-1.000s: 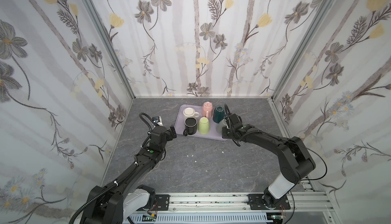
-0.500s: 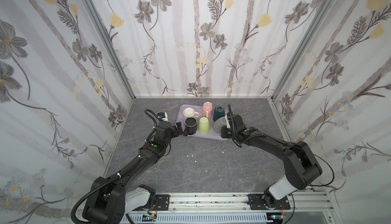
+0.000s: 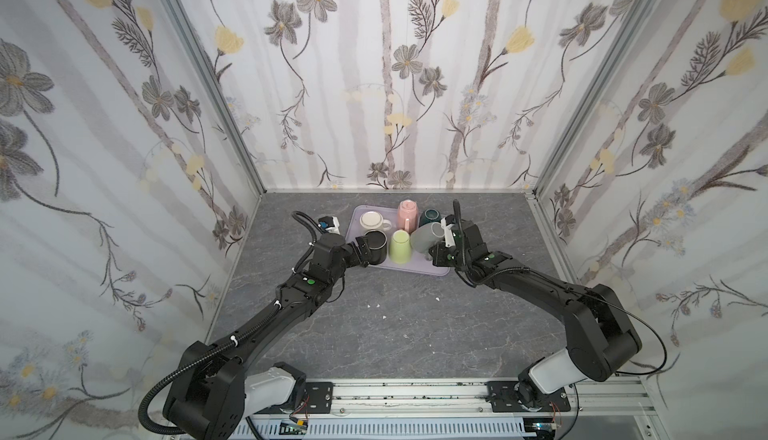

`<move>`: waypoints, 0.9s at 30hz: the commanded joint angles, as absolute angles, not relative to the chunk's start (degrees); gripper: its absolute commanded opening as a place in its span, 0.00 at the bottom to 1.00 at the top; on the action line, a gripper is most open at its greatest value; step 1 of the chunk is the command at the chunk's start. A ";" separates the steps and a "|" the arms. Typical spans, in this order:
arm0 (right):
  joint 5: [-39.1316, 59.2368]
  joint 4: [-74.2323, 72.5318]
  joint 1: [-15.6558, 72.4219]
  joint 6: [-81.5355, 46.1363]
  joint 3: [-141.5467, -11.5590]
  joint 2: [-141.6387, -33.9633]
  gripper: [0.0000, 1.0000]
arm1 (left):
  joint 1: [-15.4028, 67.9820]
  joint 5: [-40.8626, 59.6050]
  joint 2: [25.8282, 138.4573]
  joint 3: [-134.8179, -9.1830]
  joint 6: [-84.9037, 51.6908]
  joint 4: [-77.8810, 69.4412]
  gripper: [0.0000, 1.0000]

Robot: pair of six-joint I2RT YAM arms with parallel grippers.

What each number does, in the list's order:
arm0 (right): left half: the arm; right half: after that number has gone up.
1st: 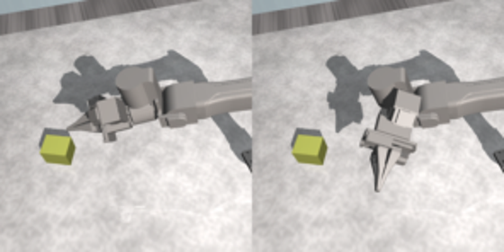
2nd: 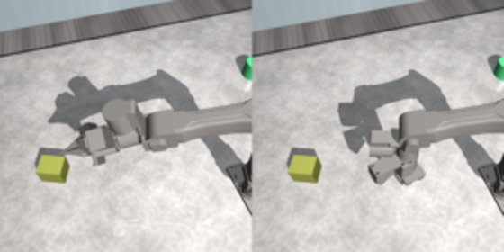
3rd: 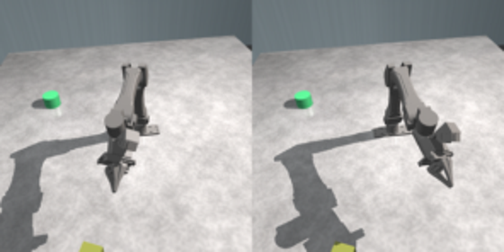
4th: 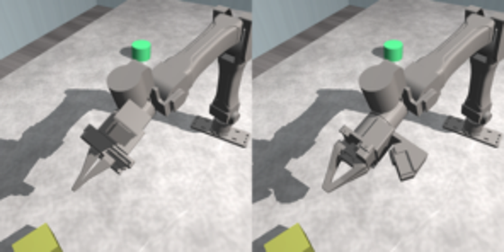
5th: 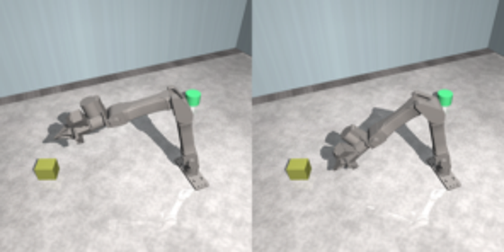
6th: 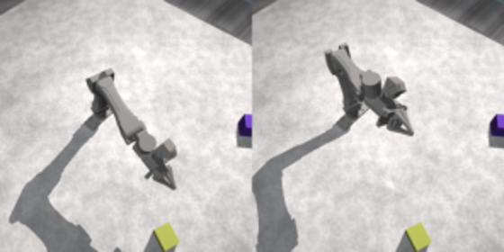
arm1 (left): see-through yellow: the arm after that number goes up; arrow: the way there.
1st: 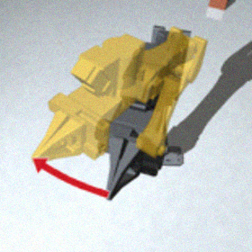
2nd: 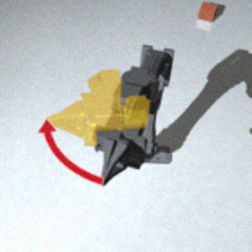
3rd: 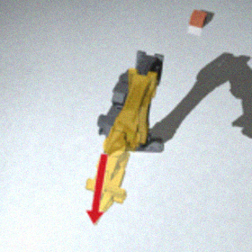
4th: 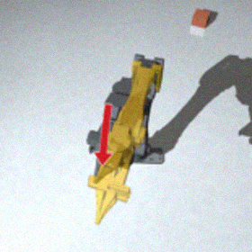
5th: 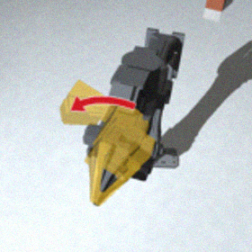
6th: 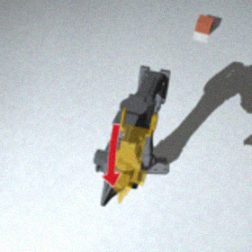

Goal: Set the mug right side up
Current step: 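Lift the grey mug with the right gripper while the left gripper approaches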

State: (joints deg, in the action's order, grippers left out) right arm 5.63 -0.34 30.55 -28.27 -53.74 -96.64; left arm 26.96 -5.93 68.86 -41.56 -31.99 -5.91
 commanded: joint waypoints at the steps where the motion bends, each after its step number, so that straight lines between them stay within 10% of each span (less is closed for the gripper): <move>1: 7.41 -9.71 30.23 -29.43 -52.24 -95.00 0.00 | 27.16 -2.13 69.13 -41.05 -37.41 -9.30 1.00; 27: 22.76 -28.99 25.19 -37.22 -43.84 -86.20 0.00 | 35.82 20.02 91.51 -49.59 -50.11 -34.71 0.91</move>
